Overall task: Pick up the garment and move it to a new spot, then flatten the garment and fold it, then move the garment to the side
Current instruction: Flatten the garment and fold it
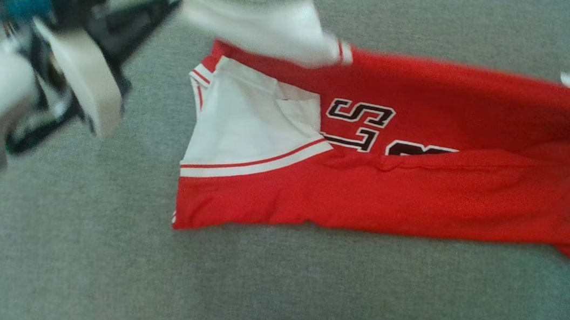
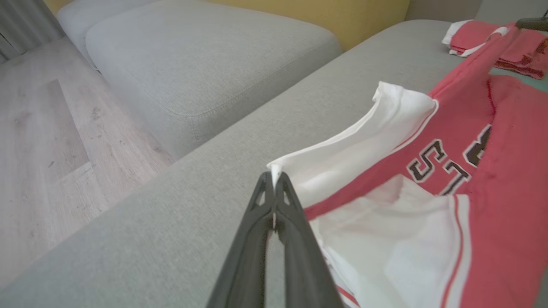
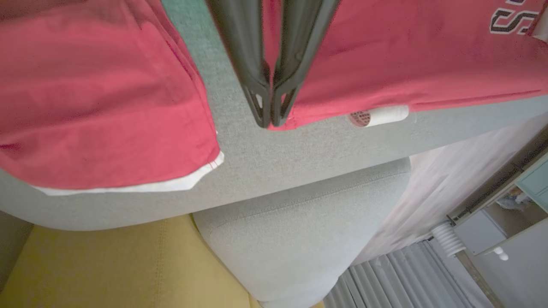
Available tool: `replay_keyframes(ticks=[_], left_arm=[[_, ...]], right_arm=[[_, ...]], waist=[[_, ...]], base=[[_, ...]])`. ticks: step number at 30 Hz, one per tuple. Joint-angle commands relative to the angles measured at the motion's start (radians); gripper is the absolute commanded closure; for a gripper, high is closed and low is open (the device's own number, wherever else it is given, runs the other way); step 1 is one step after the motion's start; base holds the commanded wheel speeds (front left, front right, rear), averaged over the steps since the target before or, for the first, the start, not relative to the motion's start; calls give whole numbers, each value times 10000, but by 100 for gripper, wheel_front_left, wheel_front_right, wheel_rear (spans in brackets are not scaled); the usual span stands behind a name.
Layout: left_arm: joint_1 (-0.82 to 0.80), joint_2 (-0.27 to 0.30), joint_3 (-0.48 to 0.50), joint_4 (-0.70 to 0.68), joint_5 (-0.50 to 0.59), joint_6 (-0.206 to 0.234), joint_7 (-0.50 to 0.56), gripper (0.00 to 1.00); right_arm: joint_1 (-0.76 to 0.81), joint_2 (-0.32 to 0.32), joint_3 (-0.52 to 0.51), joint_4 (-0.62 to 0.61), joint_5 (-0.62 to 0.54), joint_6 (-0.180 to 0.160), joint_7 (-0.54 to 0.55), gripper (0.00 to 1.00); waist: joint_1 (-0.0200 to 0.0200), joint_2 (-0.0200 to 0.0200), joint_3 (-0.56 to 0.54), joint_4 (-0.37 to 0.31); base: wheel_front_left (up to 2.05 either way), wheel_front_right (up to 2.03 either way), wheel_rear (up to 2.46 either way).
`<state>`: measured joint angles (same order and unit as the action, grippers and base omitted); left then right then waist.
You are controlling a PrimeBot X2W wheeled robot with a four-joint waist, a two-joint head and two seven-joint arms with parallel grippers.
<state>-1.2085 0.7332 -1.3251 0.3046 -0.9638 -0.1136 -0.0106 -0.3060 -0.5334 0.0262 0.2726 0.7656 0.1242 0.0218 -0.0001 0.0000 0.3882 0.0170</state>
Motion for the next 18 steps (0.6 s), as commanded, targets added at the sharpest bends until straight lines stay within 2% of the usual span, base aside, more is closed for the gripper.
replay_keyframes(ticks=[1, 10, 14, 18], left_arm=[[-103, 494, 468, -352, 123, 187, -76, 100], [1995, 1081, 454, -2644, 594, 1323, -90, 100], [2730, 1237, 480, -3093, 364, 1802, -403, 100], [3445, 1125, 473, -3001, 420, 2182, -709, 100]], right_arm=[[277, -336, -120, -359, -9, 65, 34, 100], [1648, 27, -595, -716, -360, 65, 235, 100], [2063, 246, -796, -882, -467, 65, 225, 100], [2422, 624, -905, -981, -592, 65, 275, 100]], waist=[[1, 0, -133, 152], [1, 0, -252, 356], [1, 0, -253, 361], [1, 0, -236, 318]], base=[[0, 0, 0], [0, 0, 0], [0, 0, 0], [0, 0, 0]])
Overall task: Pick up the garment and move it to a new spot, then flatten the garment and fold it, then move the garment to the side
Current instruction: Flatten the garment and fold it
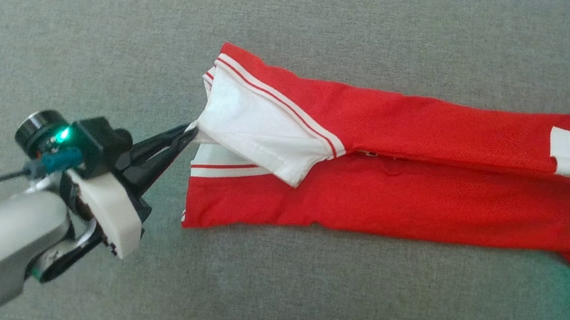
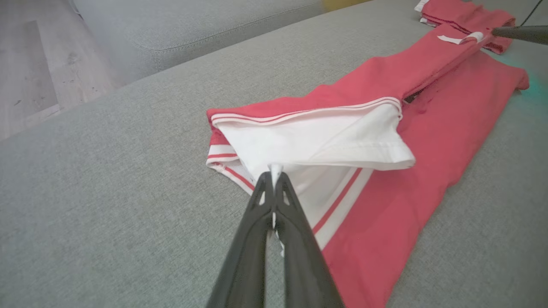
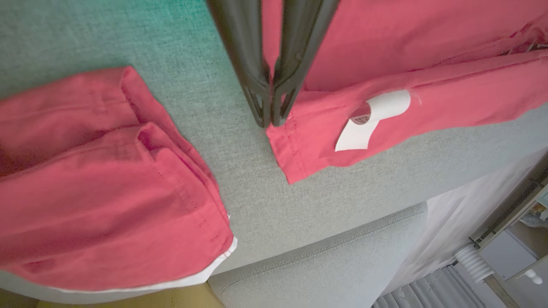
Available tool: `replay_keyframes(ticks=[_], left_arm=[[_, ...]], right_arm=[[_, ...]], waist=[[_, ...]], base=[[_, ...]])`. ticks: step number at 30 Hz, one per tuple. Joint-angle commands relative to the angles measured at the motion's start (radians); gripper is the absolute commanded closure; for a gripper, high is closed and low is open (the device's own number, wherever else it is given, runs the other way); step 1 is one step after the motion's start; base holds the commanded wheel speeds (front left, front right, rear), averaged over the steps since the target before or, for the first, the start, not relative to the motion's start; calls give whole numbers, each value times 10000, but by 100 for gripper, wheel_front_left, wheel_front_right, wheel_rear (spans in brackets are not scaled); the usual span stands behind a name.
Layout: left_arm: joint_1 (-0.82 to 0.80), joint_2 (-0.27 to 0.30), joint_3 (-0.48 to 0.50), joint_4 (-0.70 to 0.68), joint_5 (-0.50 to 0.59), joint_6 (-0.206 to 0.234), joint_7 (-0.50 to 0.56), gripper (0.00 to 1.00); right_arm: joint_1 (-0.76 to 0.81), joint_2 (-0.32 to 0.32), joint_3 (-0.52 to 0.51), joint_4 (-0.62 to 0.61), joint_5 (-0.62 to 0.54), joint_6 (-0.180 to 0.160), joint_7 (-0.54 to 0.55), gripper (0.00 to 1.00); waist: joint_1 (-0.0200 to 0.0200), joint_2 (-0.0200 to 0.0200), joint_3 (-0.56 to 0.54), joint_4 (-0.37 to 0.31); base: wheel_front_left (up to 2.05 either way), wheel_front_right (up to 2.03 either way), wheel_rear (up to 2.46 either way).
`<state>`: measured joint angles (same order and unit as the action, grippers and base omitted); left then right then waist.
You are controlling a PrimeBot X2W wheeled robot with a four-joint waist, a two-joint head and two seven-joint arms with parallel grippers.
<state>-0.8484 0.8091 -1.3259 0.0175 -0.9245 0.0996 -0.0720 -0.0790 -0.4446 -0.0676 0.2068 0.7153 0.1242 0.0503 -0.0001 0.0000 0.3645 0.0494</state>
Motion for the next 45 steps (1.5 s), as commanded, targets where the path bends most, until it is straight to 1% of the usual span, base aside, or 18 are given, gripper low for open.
replay_keyframes(ticks=[1, 2, 3, 4, 5, 8, 11, 13, 16, 17, 21, 24, 26, 31, 36, 37, 39, 45], left_arm=[[-13, 321, 487, -78, 0, 164, -227, 100], [122, 267, 511, -22, -25, 282, -392, 100], [266, 195, 550, 34, -77, 388, -583, 85], [411, 116, 595, 94, -127, 503, -783, 27], [549, 20, 669, 163, -145, 687, -1024, 0], [1037, -373, 1026, 360, -116, 1422, -1621, 0], [1796, -1028, 1871, 354, -15, 2334, -1874, 0], [2472, -1644, 2898, 70, 477, 2885, -1889, 0], [3833, -2611, 4285, -305, 1590, 3404, -1893, 0], [3833, -2611, 4285, -305, 1590, 3404, -1893, 0], [5381, -3824, 5440, -606, 3124, 3558, -1895, 0], [6249, -4551, 5962, -660, 4004, 3446, -1896, 0], [6668, -4933, 6175, -615, 4399, 3224, -1896, 0], [7274, -5591, 6689, -491, 5269, 2755, -1896, 0], [7601, -5927, 7155, -365, 5801, 2282, -1897, 0], [7660, -5969, 7256, -350, 5885, 2211, -1897, 0], [7788, -6057, 7444, -319, 6016, 2066, -1897, 0], [8119, -6294, 7873, -205, 6378, 1708, -1897, 0]], right_arm=[[192, -192, 23, -326, -126, 65, -25, 100], [223, -116, 2, -307, -170, 65, -53, 100], [247, -42, -14, -276, -230, 65, -95, 100], [264, 49, -53, -229, -296, 65, -164, 60], [275, 167, -100, -183, -346, 65, -254, 0], [397, 542, -142, -91, -468, 65, -555, 0], [661, 865, -146, -100, -560, 65, -1027, 0], [828, 1025, -158, -81, -669, 65, -1363, 0], [840, 1289, -339, 225, -847, 65, -1758, 0], [840, 1289, -339, 225, -847, 65, -1758, 0], [440, 1651, -873, 990, -1160, 65, -1975, 0], [27, 1753, -1232, 1641, -1380, 65, -1959, 0], [-263, 1778, -1434, 2109, -1548, 65, -1903, 0], [-877, 1858, -2099, 3485, -2059, 65, -1526, 0], [-1098, 2177, -2416, 4429, -2748, 65, -827, 0], [-1112, 2256, -2404, 4468, -2816, 65, -717, 21], [-1096, 2372, -2433, 4460, -2899, 65, -579, 100], [-930, 2341, -2794, 3980, -3219, 65, -872, 100]], waist=[[1, 0, -3, -15], [1, 0, -14, -21], [1, 0, -38, -24], [1, 0, -73, -24], [1, 0, -118, -20], [1, 0, -334, 4], [1, 0, -602, 74], [1, 0, -770, 151], [1, 0, -1036, 307], [1, 0, -1036, 307], [1, 0, -1339, 674], [1, 0, -1511, 1007], [1, 0, -1594, 1229], [1, 0, -1798, 1680], [1, 0, -2020, 1922], [1, 0, -2054, 1929], [1, 0, -2134, 1938], [1, 0, -2388, 1845]], base=[[0, 0, 0], [0, 0, 0], [0, 0, 0], [0, 0, 0], [0, 0, 0], [0, 0, 0], [0, 0, 0], [0, 0, 0], [0, 0, 0], [0, 0, 0], [0, 0, 0], [0, 0, 0], [0, 0, 0], [0, 0, 0], [0, 0, 0], [0, 0, 0], [0, 0, 0], [0, 0, 0]])
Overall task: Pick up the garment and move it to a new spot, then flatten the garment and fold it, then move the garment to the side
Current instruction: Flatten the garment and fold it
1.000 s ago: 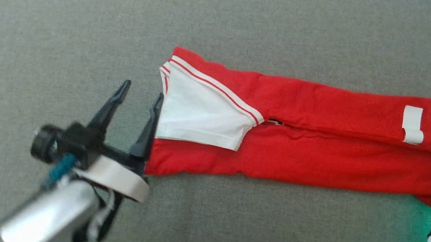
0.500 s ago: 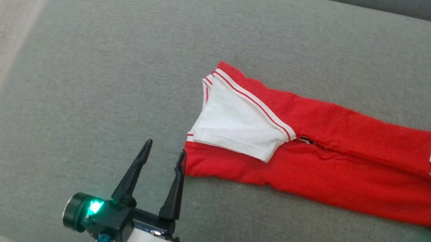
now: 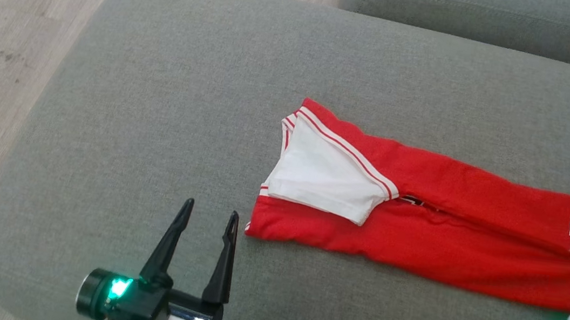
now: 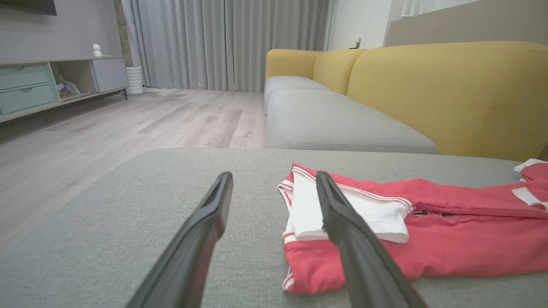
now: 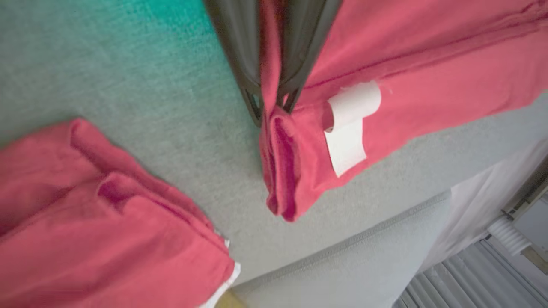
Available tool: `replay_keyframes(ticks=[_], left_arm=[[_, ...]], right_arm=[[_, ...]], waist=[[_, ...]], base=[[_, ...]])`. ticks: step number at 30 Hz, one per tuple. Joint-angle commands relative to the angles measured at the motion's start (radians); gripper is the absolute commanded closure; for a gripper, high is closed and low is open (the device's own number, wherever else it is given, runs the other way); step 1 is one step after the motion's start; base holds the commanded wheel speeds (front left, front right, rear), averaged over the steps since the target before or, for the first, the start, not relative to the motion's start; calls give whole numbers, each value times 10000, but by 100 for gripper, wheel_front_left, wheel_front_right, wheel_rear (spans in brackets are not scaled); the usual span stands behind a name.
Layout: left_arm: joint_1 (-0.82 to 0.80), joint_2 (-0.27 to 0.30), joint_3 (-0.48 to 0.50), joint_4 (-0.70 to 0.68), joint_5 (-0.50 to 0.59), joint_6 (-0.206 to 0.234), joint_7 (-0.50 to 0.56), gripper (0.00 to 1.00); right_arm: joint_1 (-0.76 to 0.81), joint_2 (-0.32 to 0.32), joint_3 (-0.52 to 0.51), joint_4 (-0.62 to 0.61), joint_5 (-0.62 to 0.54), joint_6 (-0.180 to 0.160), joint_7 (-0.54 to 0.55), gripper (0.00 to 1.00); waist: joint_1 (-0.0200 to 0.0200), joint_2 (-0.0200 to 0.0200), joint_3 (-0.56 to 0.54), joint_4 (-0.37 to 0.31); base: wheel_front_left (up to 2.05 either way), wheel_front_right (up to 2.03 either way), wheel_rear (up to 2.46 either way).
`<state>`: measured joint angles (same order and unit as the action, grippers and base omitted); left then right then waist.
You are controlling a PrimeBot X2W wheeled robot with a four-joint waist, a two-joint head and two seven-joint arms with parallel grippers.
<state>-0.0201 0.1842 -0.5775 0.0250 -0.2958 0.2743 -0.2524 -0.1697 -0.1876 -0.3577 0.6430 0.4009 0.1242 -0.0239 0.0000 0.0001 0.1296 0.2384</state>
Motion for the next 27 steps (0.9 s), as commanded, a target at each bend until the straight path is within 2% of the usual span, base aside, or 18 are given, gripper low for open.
replay_keyframes(ticks=[1, 8, 11, 16, 17, 23, 27], left_arm=[[-130, -78, 454, -270, 139, -87, -93, 0], [19, -242, 868, -227, 464, -405, -93, 0], [79, -305, 1034, -208, 560, -509, -93, 0], [51, -418, 1108, -68, 734, -779, -93, 0], [51, -418, 1108, -68, 734, -779, -93, 0], [-31, -566, 1198, -15, 911, -957, -93, 0], [-8, -668, 1251, 40, 961, -1098, -93, 0]], right_arm=[[-13, -289, 30, -498, -108, 65, -91, 100], [-253, -1381, -707, -1486, -38, 65, 709, 100], [-459, -1496, -778, -2269, 183, 65, 1331, 100], [-466, -852, -128, -4250, 757, 65, 2445, 100], [-466, -852, -128, -4250, 757, 65, 2445, 100], [-58, 621, 972, -6797, 1183, 65, 3751, 100], [-254, 1222, 1713, -7324, 1212, 65, 4022, 100]], waist=[[0, -1, -65, -79], [0, -1, -163, -385], [0, -1, -183, -504], [0, -1, -287, -481], [0, -1, -287, -481], [0, -1, -368, -319], [0, -1, -351, -112]], base=[[0, 0, 0], [0, 0, 0], [0, 0, 0], [0, 0, 0], [0, 0, 0], [0, 0, 0], [0, 0, 0]])
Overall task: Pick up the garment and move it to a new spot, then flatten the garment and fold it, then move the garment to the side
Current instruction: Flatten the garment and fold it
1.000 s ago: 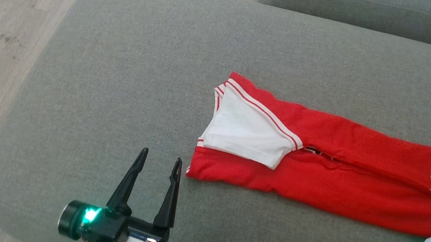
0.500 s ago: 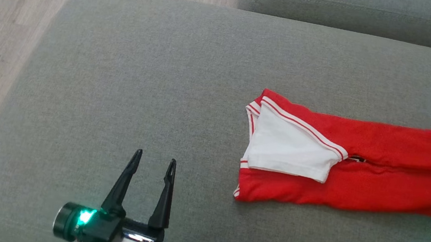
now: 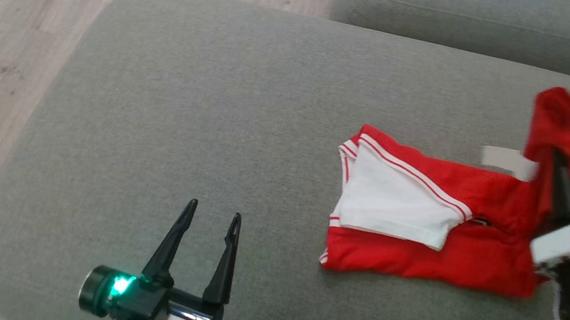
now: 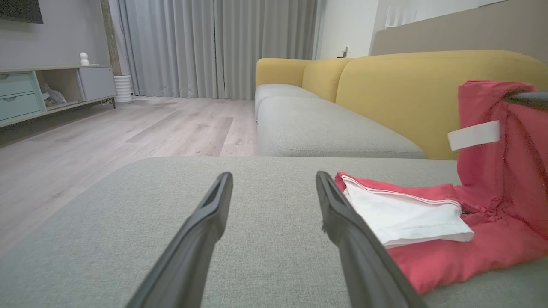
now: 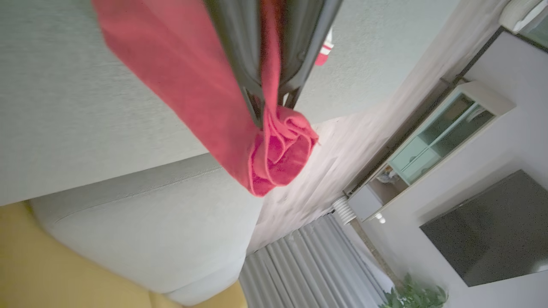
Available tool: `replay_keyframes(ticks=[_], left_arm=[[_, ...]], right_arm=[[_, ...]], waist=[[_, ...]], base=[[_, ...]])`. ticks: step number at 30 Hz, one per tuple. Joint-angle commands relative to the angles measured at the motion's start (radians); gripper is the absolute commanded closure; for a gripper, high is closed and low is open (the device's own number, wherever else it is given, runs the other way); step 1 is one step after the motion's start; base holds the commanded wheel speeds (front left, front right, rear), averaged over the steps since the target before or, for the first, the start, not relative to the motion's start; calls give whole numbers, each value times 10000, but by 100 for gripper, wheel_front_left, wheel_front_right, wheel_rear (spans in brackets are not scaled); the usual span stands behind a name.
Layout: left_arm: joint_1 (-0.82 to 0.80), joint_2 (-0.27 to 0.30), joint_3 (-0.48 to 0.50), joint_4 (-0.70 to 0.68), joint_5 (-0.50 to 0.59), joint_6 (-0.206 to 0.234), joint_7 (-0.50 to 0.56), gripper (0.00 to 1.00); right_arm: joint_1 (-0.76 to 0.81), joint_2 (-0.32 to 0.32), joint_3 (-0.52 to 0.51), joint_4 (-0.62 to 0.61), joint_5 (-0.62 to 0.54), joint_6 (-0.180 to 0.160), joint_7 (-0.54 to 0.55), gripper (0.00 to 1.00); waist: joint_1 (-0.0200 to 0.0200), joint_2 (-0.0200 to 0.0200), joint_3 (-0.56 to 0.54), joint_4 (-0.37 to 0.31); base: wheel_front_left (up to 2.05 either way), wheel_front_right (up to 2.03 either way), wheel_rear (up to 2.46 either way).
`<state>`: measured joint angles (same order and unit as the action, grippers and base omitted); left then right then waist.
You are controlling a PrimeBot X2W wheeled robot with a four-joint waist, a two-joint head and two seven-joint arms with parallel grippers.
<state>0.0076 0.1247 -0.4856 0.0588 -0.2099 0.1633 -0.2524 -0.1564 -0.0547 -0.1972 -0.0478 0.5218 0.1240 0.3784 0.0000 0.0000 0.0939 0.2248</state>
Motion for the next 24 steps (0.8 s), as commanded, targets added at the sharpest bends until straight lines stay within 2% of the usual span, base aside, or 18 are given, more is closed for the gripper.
replay_keyframes(ticks=[1, 4, 10, 14, 15, 16, 17, 20, 24], left_arm=[[-290, -101, 336, -268, 113, -31, -93, 0], [-311, -187, 361, -217, 147, -136, -93, 0], [-369, -244, 352, 22, 245, -418, -93, 0], [-464, -209, 477, 81, 342, -458, -93, 0], [-482, -210, 500, 79, 371, -462, -93, 0], [-491, -213, 516, 78, 396, -471, -93, 0], [-491, -218, 531, 84, 410, -481, -93, 0], [-415, -234, 601, 101, 437, -505, -93, 0], [-249, -238, 761, 50, 437, -449, -93, 0]], right_arm=[[-466, -40, 289, -335, 70, 67, -37, 100], [-567, 33, 1042, 192, 521, 67, -268, 100], [-361, 42, 2999, 1818, 1400, 67, -1428, 100], [-317, 43, 4267, 2890, 1937, 67, -2381, 100], [-363, 43, 4560, 3166, 2116, 67, -2639, 76], [-436, 43, 4877, 3394, 2277, 67, -2888, 13], [-517, 43, 5115, 3603, 2472, 67, -3176, 0], [-920, 44, 5755, 4003, 3152, 67, -4376, 0], [-1086, 44, 5555, 3851, 2619, 67, -5413, 0]], waist=[[0, 0, -1, 98], [0, 0, 1, 326], [0, 0, -67, 822], [0, 0, -108, 964], [0, 0, -123, 988], [0, 0, -137, 1005], [0, 0, -151, 1014], [0, 0, -259, 961], [0, 0, -491, 739]], base=[[0, 0, 0], [0, 0, 0], [0, 0, 0], [0, 0, 0], [0, 0, 0], [0, 0, 0], [0, 0, 0], [0, 0, 0], [0, 0, 0]])
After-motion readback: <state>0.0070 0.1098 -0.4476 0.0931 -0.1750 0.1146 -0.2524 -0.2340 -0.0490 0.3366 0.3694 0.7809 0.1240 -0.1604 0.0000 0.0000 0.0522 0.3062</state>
